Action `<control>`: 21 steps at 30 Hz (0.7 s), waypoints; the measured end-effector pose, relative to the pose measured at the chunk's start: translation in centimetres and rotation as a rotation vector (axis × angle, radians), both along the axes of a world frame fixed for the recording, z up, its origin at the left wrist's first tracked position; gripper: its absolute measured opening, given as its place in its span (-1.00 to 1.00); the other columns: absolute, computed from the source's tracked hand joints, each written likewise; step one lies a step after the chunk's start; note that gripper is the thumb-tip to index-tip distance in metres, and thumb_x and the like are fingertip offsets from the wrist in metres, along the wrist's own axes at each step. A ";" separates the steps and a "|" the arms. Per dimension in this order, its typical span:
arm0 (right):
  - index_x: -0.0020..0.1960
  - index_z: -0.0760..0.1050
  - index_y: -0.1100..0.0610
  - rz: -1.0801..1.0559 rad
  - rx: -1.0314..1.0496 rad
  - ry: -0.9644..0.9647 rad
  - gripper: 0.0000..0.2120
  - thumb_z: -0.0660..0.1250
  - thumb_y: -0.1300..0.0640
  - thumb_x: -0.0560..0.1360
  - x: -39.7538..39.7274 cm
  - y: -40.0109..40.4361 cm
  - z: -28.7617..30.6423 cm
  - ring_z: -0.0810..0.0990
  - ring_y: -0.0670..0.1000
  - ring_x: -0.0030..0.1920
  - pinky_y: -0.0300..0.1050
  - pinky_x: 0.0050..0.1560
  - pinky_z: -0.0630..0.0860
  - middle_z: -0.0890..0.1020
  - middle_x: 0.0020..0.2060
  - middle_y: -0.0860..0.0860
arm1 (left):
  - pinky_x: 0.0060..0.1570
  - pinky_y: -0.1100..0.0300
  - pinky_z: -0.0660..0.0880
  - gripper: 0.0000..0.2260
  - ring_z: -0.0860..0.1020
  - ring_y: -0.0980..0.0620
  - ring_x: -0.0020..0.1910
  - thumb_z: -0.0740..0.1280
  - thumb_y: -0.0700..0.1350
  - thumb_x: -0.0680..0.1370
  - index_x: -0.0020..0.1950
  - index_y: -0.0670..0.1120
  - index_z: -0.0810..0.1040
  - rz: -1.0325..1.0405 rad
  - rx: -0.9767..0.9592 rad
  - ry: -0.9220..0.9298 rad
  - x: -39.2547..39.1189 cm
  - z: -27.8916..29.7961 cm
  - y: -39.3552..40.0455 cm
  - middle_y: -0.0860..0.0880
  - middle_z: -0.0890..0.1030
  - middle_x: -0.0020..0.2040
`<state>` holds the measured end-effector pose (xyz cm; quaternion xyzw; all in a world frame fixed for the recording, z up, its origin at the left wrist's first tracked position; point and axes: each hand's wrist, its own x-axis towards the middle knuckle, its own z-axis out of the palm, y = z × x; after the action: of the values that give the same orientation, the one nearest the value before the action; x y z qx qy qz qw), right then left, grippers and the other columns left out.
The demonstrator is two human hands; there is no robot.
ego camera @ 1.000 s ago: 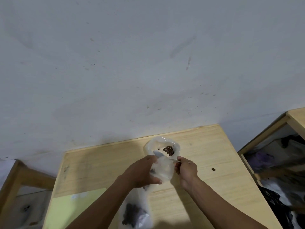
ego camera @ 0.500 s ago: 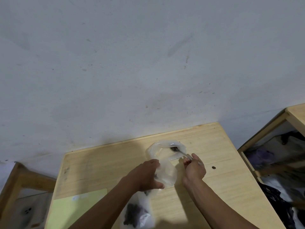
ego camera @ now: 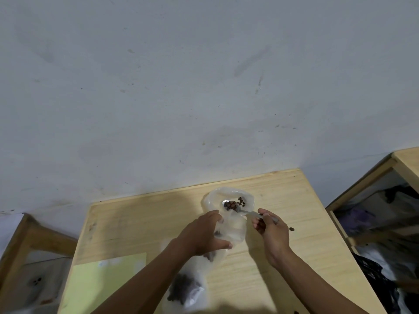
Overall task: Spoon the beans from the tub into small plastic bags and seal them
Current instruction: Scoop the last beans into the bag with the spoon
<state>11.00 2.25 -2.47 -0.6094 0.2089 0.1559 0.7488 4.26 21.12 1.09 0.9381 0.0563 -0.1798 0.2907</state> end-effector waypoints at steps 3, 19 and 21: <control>0.11 0.54 0.32 0.018 -0.001 -0.039 -0.79 0.14 0.29 0.64 0.4 -1.0 1.1 0.55 0.08 -0.28 -0.03 -0.04 0.53 0.57 -0.29 0.18 | 0.02 0.11 0.50 -0.33 0.49 0.07 0.03 0.49 0.25 0.34 0.33 0.00 0.38 0.058 -0.003 -0.007 0.0 -0.4 -0.3 0.04 0.50 0.27; 0.05 0.60 0.06 0.494 -0.412 -0.707 -0.76 0.19 0.28 0.63 -1.0 -4.0 7.5 0.62 -0.04 -0.11 -0.30 -0.05 0.51 0.61 -0.05 -0.03 | -0.25 0.35 0.46 -0.37 0.57 0.10 -0.13 0.52 0.19 0.37 0.33 -0.02 0.39 0.231 -0.088 -0.098 0.4 -0.6 -0.6 0.00 0.56 0.16; 0.08 0.60 0.06 0.537 -0.447 -0.779 -0.74 0.18 0.30 0.63 -0.8 -4.2 7.4 0.61 0.00 -0.08 -0.33 -0.05 0.51 0.59 -0.03 -0.03 | -0.32 0.42 0.41 -0.38 0.57 0.15 -0.18 0.51 0.20 0.38 0.32 -0.01 0.39 0.211 -0.096 -0.092 0.3 -0.7 -0.5 0.03 0.57 0.14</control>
<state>10.16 -1.97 4.97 -0.7992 -0.2203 0.0558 0.5564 4.56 20.64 0.37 0.9192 0.1327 -0.1075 0.3548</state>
